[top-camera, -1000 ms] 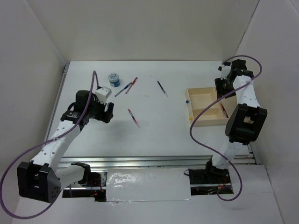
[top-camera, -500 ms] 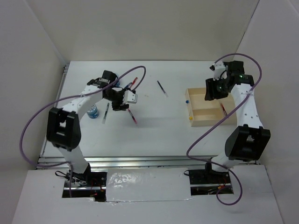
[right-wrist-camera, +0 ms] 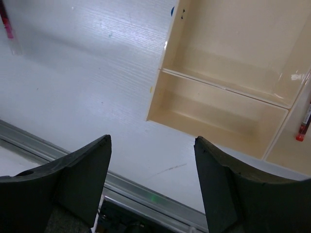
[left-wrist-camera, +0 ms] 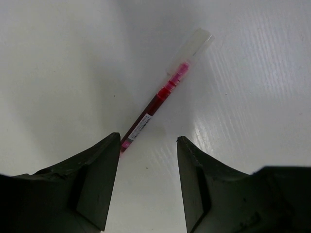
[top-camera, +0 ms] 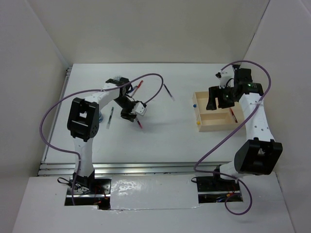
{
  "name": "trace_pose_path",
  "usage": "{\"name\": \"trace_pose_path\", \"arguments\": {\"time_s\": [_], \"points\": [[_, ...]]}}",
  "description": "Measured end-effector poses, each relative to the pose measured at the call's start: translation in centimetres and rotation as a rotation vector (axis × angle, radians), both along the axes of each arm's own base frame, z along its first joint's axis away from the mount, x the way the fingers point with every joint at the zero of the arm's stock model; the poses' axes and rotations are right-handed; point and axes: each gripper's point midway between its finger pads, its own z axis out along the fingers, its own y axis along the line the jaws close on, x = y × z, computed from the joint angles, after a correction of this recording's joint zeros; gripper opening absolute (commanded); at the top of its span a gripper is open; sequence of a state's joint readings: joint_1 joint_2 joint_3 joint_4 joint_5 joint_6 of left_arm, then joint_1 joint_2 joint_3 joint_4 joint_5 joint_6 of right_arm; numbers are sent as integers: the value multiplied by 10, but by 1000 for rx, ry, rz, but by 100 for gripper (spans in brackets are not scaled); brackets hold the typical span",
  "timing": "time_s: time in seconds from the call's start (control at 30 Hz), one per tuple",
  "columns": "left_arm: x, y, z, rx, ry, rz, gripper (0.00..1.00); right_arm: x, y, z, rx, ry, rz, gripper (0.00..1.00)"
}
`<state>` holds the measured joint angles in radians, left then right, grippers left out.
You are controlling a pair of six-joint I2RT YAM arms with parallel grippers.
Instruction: Sort the stationery into containers
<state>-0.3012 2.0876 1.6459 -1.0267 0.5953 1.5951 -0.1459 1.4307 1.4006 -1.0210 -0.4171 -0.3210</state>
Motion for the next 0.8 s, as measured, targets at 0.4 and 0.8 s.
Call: {"name": "trace_pose_path", "arguments": {"time_s": [0.4, 0.8], "points": [[-7, -6, -26, 67, 12, -69, 60, -6, 9, -8, 28, 31, 15, 75], [-11, -10, -32, 150, -1, -99, 12, -11, 31, -6, 49, 29, 82, 73]]}}
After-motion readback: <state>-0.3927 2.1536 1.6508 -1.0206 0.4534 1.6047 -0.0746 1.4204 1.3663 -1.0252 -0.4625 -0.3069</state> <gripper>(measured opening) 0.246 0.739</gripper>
